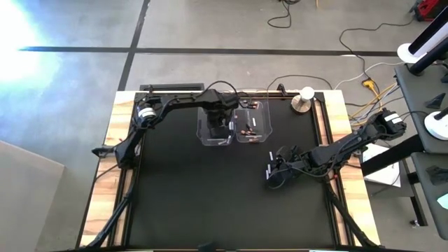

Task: Sort batteries
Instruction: Put the white battery into the left transparent bin

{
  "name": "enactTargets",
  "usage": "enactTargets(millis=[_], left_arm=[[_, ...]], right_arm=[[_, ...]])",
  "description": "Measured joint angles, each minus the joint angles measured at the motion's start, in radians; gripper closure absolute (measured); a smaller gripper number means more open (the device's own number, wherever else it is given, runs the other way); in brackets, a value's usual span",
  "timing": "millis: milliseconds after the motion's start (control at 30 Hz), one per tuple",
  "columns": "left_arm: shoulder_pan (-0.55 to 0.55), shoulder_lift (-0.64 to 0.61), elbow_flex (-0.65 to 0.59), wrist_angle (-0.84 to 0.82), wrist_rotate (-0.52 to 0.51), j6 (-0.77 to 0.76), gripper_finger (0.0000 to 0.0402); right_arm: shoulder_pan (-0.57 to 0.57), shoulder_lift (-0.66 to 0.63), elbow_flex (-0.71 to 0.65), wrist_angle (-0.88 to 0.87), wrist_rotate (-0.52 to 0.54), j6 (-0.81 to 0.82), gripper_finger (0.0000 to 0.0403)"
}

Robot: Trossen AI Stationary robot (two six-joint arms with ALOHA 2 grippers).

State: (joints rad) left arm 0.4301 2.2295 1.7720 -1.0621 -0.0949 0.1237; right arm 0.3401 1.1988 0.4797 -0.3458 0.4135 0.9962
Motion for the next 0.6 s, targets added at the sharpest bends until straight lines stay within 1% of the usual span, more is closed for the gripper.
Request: enactTargets(millis=[167, 300, 400, 500, 600], left_arm=[[0.0, -0.001, 0.067, -0.05, 0.012, 0.0, 0.0328], [0.0, -0.001, 0.167, -0.125, -0.015, 0.005, 0.0292], [-0.011, -0.02, 0.249, -0.177, -0.014, 0.035, 0.0269], [-0.038, -0.057, 0.327, -0.197, 0.013, 0.041, 0.0256], [-0.075, -0.096, 0.396, -0.206, 0.033, 0.029, 0.0254]], right_arm=[[0.0, 0.0, 0.0, 0.0, 0.006, 0.02, 0.0252], [0.0, 0.0, 0.0, 0.0, 0.005, 0.014, 0.0248], [0.0, 0.0, -0.001, -0.001, 0.005, -0.004, 0.0249], [0.0, 0.0, -0.003, -0.002, 0.006, -0.04, 0.0256], [0.0, 0.0, -0.005, -0.001, 0.006, -0.076, 0.0264]])
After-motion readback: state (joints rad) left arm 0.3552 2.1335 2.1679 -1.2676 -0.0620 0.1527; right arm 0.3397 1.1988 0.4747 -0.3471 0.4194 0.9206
